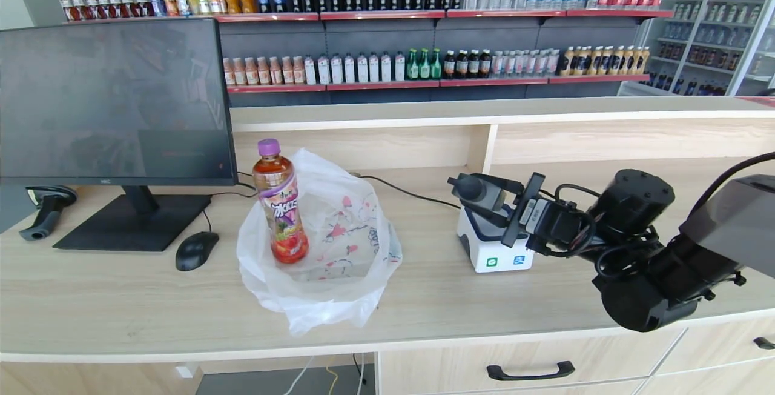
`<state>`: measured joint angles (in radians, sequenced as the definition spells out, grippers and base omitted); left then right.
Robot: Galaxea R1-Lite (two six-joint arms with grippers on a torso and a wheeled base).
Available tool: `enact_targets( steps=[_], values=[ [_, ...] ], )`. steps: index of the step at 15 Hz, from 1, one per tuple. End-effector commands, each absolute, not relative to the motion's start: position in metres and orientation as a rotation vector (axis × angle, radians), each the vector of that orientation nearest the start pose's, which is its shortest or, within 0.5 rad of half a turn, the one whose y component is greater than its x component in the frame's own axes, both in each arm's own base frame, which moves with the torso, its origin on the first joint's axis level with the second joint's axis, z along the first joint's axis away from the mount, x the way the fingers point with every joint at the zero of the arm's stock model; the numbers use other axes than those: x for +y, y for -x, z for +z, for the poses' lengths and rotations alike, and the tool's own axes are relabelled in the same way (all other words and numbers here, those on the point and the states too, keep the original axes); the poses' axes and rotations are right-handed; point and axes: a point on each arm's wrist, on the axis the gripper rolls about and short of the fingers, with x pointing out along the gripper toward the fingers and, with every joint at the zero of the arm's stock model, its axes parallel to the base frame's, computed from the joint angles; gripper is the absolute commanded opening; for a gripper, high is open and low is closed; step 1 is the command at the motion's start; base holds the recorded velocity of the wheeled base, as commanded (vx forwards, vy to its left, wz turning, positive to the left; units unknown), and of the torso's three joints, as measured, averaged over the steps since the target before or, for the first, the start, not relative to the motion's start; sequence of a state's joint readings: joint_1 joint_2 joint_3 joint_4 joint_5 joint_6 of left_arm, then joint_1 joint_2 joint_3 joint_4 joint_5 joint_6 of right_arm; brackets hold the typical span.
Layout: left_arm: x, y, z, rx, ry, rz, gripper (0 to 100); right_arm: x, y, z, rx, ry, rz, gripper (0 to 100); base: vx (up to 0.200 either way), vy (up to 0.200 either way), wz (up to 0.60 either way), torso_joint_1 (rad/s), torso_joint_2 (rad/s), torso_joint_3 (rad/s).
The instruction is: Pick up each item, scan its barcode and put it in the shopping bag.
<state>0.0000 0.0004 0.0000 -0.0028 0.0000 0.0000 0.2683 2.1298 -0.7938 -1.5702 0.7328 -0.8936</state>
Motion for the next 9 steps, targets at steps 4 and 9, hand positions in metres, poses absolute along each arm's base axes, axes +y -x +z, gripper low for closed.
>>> enact_targets(
  steps=[4, 9],
  values=[
    [0.0, 0.0228, 0.0758, -0.003, 0.0, 0.0, 0, 0.1065, -0.3539, 0.1187, -0.647, 0.87, 0.817, 0, 0.0, 0.0, 0.0, 0.0, 0.0, 0.0],
    [0.0, 0.0228, 0.0758, -0.003, 0.0, 0.0, 0, 0.1059, -0.3516, 0.1175, -0.639, 0.869, 0.821, 0, 0.0, 0.0, 0.0, 0.0, 0.0, 0.0]
  ],
)
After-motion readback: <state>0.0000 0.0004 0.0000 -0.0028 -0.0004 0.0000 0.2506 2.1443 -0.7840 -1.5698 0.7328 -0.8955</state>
